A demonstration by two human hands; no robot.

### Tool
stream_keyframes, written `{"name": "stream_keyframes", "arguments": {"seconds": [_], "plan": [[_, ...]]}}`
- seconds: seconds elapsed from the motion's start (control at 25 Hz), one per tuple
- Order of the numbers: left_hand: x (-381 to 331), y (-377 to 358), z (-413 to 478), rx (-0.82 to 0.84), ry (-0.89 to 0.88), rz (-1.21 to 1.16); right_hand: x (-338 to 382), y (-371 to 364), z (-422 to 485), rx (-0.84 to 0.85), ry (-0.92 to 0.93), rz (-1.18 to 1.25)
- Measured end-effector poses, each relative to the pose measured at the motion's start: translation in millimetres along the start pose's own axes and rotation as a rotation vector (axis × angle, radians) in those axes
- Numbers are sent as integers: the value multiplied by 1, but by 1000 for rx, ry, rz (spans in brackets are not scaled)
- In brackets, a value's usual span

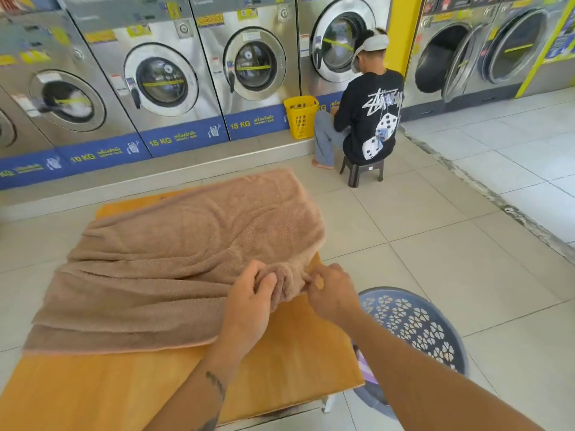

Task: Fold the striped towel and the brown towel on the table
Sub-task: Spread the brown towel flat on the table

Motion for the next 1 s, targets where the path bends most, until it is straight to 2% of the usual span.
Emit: {"name": "stream_keyframes", "arguments": {"seconds": [0.12, 0.24, 0.36, 0.44, 0.52, 0.6, 0.72, 0.92, 1.0], "plan": [[11, 5, -7, -43, 18, 8, 5, 33, 11, -166, 128, 22], [22, 0, -6, -61, -3, 298, 19, 73, 24, -315, 232, 135], [14, -6, -1, -80, -38, 454, 22, 92, 20, -297, 359, 87], [2, -17, 3, 5, -95, 513, 17, 94, 8, -270, 408, 43], [-11, -34, 8, 141, -159, 612, 14, 93, -4, -270, 433, 107], [-26, -47, 14, 172, -199, 614, 14, 89, -10, -210, 408, 222], [-48, -52, 26, 81, -297, 565, 5, 81, -18, -67, 335, 232], [-71, -41, 33, -47, -302, 461, -21, 61, -17, 211, -10, 101], [-77, -37, 29, -88, -290, 421, -24, 44, -12, 277, -88, 100]]}}
Point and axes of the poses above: each hand's wrist, its own z-axis towards the middle knuckle, its own y-axis out of the back of the hand, x = y × z, the point moved 1 cm from there along z, towards the middle knuckle, and after that the axes turned 11 degrees about z, right-handed, at the moved point
